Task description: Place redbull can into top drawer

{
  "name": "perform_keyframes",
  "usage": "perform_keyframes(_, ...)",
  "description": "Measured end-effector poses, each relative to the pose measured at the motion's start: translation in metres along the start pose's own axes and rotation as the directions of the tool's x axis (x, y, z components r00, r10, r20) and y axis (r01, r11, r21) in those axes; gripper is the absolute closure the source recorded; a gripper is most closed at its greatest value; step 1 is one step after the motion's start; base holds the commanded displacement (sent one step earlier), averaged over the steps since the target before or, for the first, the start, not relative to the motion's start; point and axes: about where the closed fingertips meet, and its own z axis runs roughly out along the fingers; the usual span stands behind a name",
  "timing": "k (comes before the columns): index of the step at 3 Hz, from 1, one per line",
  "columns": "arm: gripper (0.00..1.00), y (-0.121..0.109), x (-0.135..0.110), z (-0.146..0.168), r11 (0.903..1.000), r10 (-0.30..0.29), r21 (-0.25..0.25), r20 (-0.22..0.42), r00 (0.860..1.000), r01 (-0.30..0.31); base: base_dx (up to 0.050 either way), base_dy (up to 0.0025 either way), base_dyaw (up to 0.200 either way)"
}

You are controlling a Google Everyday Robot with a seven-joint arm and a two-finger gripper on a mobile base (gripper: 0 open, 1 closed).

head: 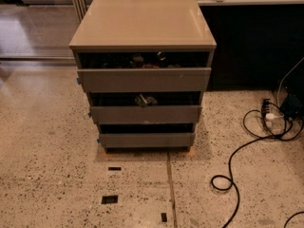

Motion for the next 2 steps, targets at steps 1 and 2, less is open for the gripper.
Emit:
perform_keyframes(1,0.0,0.0,0.0,0.0,1.0,0.0,0.0,0.0,1.0,0.0,0.0,0.0,0.0)
perform_keyframes(2,0.0,0.0012,-0.0005,0.0006,0.9999,0.011,-0.004,0.007,1.0,-0.011,0.0,0.0,0.0)
